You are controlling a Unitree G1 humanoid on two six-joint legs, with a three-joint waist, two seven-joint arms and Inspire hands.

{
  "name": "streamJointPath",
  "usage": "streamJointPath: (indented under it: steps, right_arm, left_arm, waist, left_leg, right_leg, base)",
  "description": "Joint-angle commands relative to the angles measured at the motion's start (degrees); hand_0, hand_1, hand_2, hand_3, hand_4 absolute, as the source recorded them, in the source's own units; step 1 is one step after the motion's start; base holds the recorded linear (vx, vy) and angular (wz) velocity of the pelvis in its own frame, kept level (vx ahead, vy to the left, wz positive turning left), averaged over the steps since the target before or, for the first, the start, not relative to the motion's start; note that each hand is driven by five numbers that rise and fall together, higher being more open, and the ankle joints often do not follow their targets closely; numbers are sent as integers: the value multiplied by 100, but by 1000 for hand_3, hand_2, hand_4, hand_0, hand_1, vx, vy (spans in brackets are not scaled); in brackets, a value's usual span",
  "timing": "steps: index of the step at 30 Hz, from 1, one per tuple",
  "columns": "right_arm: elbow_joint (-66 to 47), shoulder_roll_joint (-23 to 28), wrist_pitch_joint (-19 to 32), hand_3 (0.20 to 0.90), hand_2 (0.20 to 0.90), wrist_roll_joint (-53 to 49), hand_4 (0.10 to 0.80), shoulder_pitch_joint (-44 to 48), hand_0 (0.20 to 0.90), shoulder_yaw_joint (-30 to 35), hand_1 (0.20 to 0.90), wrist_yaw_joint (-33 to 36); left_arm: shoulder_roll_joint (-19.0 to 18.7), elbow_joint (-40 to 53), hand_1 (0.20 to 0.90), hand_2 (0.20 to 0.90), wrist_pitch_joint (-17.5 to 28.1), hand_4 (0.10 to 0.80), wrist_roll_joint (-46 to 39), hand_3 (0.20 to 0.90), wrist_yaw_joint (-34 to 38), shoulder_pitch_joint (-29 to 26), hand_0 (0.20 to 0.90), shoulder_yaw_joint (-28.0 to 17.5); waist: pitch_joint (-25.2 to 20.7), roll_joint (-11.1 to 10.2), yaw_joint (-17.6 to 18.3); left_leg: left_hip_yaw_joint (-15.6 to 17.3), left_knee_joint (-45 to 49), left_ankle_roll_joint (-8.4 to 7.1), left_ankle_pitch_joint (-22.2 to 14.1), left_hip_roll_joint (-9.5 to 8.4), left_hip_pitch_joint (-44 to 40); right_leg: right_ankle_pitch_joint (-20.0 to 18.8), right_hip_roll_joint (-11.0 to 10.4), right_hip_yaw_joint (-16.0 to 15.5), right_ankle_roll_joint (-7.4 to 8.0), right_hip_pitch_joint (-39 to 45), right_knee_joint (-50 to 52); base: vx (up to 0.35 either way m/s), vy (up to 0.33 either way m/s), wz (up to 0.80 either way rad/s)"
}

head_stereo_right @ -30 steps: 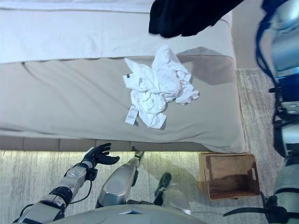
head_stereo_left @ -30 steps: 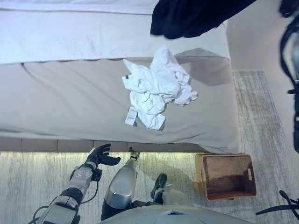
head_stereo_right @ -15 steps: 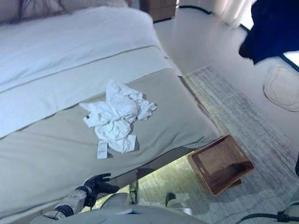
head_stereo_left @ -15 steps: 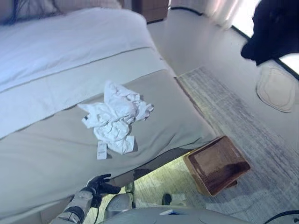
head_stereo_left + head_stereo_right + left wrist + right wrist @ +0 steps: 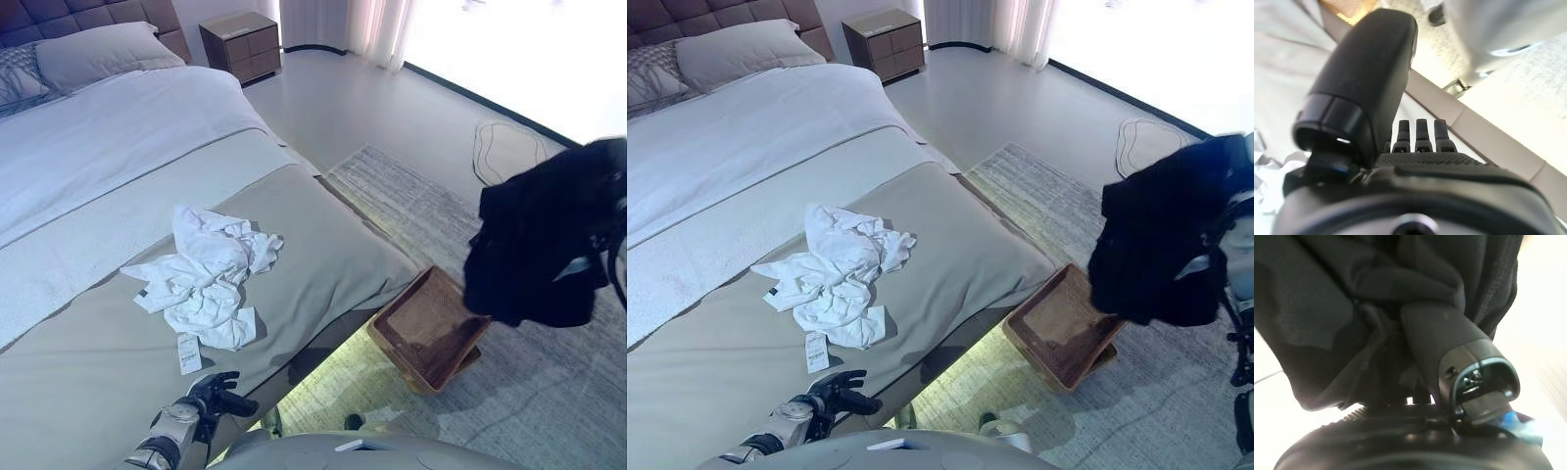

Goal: Pick up the clothes from the bed and place them into the basket

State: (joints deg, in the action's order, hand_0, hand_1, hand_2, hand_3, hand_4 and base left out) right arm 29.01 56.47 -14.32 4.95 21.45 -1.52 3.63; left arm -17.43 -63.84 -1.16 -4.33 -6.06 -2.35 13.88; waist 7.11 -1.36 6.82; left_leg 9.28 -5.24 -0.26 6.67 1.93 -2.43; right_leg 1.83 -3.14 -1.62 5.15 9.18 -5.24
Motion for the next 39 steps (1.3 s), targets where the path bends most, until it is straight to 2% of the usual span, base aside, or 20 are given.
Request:
streamJointPath:
  steps: [1,5,8,12,13,14,16,19,22,25,29,39]
  right_arm:
    - [-87,276,201,200,300,703,100,614,300,43,300,188]
    - [194,-30,-136,200,300,1019,100,556,300,-233,300,113]
    - [385,-147,-180,200,300,950,100,700,300,-413,300,240]
    - [961,-308,-275,200,300,879,100,1280,300,-851,300,523]
    - [1100,-322,-346,807,820,962,707,1406,820,-958,820,526]
    - [1310,-317,-379,900,900,1098,800,1584,900,-1142,900,536]
    - [1763,-272,-653,900,900,1399,800,2001,900,-1601,900,370]
    - [2139,-263,-765,900,900,1404,800,2253,900,-1889,900,268]
    - [2303,-231,-797,900,900,1353,800,2449,900,-1999,900,346]
    - [2376,-218,-950,900,900,1512,800,2511,900,-2033,900,5]
    - [2654,-169,-914,900,900,1608,800,2508,900,-2109,900,-502]
    - [3139,-130,-804,900,900,1140,800,2250,900,-1851,900,-960]
  left_arm:
    - [-406,-197,900,900,178,800,252,900,-46,-114,900,252]
    - [-459,-48,900,900,206,800,246,900,-27,-163,900,341]
    - [-499,27,900,900,202,800,158,900,0,-343,900,434]
    - [-531,173,900,900,272,800,-102,900,104,-771,900,626]
    - [-532,226,900,900,286,800,-140,900,132,-842,900,654]
    - [-543,325,900,900,296,800,-182,900,170,-940,900,702]
    - [-618,547,900,900,339,800,-289,900,211,-1131,900,793]
    - [-716,790,900,900,335,800,-398,900,193,-1285,900,852]
    - [-812,974,900,900,329,800,-482,900,125,-1324,900,854]
    - [-848,1007,900,900,342,800,-508,900,99,-1263,900,790]
    - [-955,982,900,900,321,800,-567,900,10,-1310,900,719]
    - [-1115,1014,900,900,241,800,-494,900,-98,-1409,900,639]
  waist:
    - [-423,-152,-375]
    - [-235,-73,-408]
    - [-62,-8,-418]
    - [383,124,-445]
    - [474,155,-446]
    - [603,194,-463]
    - [864,273,-503]
    - [1070,368,-546]
    - [1215,466,-571]
    - [1265,524,-569]
    - [1291,519,-570]
    - [1283,398,-592]
  left_leg:
    - [-68,24,-68,-832,-50,-370]
    - [-96,24,-89,-755,-14,-194]
    - [-131,24,-100,-683,1,-15]
    - [-225,24,-121,-553,-7,345]
    - [-245,24,-124,-527,-9,418]
    - [-271,24,-129,-485,-7,520]
    - [-323,24,-148,-390,-5,724]
    - [-362,24,-172,-318,-2,872]
    - [-379,24,-208,-277,-6,940]
    - [-354,24,-245,-248,-15,990]
    - [-338,24,-262,-238,-24,1016]
    - [-333,24,-257,-261,-15,981]
  right_leg:
    - [-263,110,-495,-191,-392,131]
    - [-286,122,-485,-204,-564,153]
    - [-292,128,-487,-220,-757,216]
    - [-334,138,-477,-263,-1123,274]
    - [-345,141,-473,-269,-1201,289]
    - [-369,145,-474,-277,-1297,298]
    - [-418,155,-484,-295,-1493,326]
    - [-458,160,-521,-306,-1623,328]
    - [-477,148,-560,-316,-1694,327]
    - [-494,137,-585,-316,-1759,306]
    - [-498,132,-603,-319,-1816,308]
    - [-499,131,-600,-318,-1841,366]
  base:
    - [6,-116,-1]
    - [-69,-119,-1]
    - [-159,-97,1]
    - [-225,-89,2]
    - [-292,-101,3]
    - [-265,-109,5]
    - [-256,-123,5]
    - [-137,-93,1]
    - [-74,-50,1]
    - [-50,-4,1]
    - [-42,1,1]
    - [-9,-13,5]
